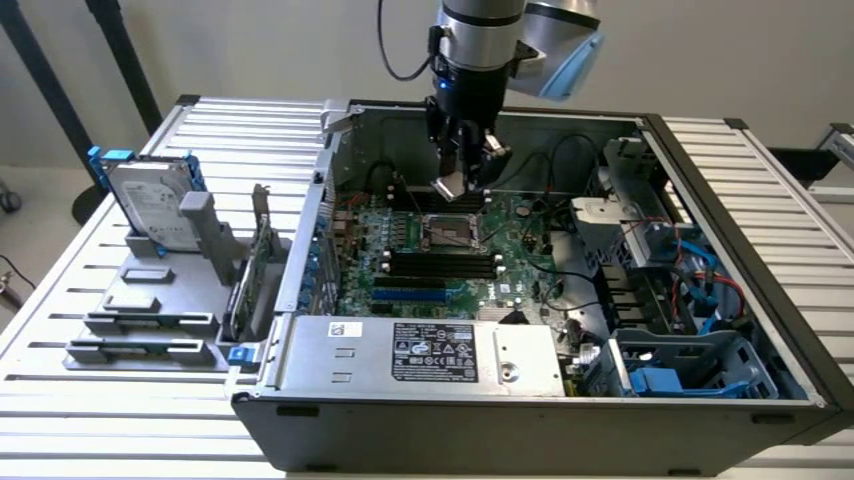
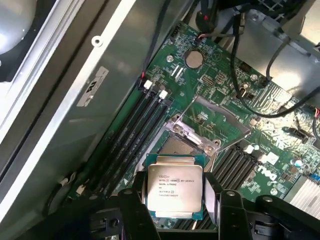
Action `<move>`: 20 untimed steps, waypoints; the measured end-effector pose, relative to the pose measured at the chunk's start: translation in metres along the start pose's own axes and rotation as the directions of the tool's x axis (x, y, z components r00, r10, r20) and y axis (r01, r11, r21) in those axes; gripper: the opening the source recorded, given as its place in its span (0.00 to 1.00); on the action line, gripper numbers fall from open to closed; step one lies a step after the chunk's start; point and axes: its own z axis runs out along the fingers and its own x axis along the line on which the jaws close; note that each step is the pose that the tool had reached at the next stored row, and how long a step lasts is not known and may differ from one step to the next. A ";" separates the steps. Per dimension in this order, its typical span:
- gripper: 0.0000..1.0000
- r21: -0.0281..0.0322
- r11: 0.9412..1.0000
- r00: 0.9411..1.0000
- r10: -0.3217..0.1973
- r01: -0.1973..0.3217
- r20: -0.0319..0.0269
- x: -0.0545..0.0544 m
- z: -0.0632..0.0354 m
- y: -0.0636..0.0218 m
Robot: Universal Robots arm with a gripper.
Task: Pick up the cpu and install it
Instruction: 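Place the cpu into insertion slot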
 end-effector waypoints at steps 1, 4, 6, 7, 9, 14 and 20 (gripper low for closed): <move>0.55 0.000 1.000 1.000 0.018 -0.018 0.000 0.000 0.0007 0.0000; 0.55 -0.002 0.997 0.997 0.072 -0.072 0.001 0.000 0.0030 -0.0001; 0.55 -0.003 0.994 0.994 0.109 -0.109 0.002 0.000 0.0045 -0.0001; 0.55 -0.004 0.992 0.992 0.127 -0.127 0.002 0.000 0.0053 -0.0001; 0.55 -0.005 0.987 0.987 0.163 -0.163 0.003 0.000 0.0069 -0.0001; 0.55 -0.007 0.968 0.968 0.252 -0.252 0.004 0.000 0.0109 -0.0002; 0.55 -0.011 0.935 0.935 0.355 -0.355 0.005 0.000 0.0159 -0.0003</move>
